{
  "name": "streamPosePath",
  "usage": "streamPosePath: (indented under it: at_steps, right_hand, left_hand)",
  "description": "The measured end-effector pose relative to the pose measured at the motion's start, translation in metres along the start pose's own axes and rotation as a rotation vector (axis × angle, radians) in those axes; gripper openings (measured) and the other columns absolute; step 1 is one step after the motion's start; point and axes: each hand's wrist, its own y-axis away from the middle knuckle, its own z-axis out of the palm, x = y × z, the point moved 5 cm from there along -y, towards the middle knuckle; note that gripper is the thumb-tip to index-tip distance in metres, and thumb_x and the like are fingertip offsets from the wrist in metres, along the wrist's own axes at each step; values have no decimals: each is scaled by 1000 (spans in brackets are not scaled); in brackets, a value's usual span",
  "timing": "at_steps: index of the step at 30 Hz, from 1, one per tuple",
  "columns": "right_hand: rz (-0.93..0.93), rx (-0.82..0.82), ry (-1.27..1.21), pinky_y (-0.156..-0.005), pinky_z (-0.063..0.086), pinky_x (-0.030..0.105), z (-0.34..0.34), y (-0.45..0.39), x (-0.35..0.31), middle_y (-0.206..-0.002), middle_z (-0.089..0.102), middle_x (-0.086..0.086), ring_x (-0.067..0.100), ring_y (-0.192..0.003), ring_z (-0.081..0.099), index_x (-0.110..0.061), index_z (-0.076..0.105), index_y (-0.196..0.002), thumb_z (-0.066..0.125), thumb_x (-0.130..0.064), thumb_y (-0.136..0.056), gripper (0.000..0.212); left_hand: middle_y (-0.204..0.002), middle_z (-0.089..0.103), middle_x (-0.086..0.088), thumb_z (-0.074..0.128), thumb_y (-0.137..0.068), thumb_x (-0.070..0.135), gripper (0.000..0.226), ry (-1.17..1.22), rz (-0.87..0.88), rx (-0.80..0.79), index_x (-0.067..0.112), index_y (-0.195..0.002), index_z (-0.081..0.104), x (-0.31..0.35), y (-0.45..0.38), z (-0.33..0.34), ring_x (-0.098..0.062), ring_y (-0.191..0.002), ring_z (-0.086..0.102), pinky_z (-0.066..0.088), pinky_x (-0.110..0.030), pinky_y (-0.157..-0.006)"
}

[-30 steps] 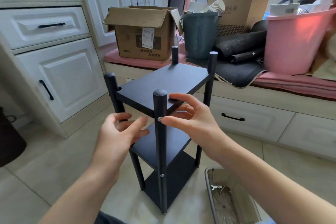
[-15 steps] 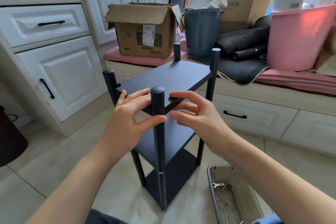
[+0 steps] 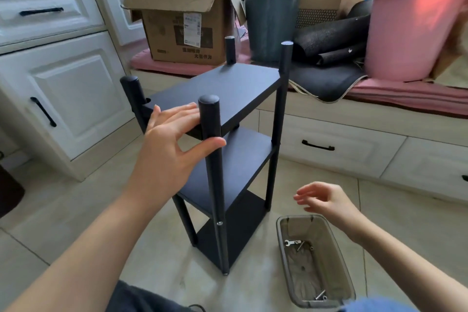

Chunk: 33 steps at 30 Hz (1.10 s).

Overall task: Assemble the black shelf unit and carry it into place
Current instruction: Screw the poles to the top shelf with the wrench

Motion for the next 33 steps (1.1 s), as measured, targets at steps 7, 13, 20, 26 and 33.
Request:
streamPosePath:
  at_steps: [7, 13, 20, 26, 33]
  right_hand:
    - [249, -178, 447, -88, 53, 28, 24, -23, 140, -101, 74, 7, 21, -99, 69, -9, 73, -99, 69, -5, -87, 13]
    - [358, -331, 779, -88, 43, 25, 56, -40, 223, -119, 68, 10, 26, -113, 62, -14, 64, -106, 55, -17, -93, 16]
    - [283, -361, 826, -83, 43, 27, 81, -60, 251, -120, 64, 11, 26, -112, 61, -15, 58, -103, 40, -13, -96, 19]
    - [394, -727, 1095, -106, 44, 32, 91, -41, 285, -140, 55, 13, 24, -126, 56, -6, 49, -137, 63, -20, -88, 53]
    - [199, -694, 1227, -103, 41, 44, 100, -17, 292, -141, 39, 24, 37, -128, 51, -4, 20, -150, 39, -5, -100, 54]
  left_hand:
    - [-121, 67, 16, 66, -79, 53, 48, -40, -19, 31, 24, -117, 72, 18, -4, 23, -6, -129, 49, 13, -50, -123]
    - [-119, 66, 23, 70, -76, 56, 32, -50, -21, 73, 47, -106, 65, 25, -9, 34, -2, -127, 51, 25, -52, -119]
    - [-114, 63, 35, 68, -82, 51, 29, -107, 35, 82, 49, -109, 61, 34, -11, 41, -3, -122, 55, 39, -48, -111]
    - [-106, 52, 54, 61, -82, 60, 27, -202, 14, 42, 58, -109, 55, 35, -12, 43, 8, -114, 54, 30, -4, -101]
    - [-106, 54, 49, 61, -83, 59, 27, -175, 13, 20, 55, -110, 56, 35, -11, 44, 3, -115, 57, 30, 0, -97]
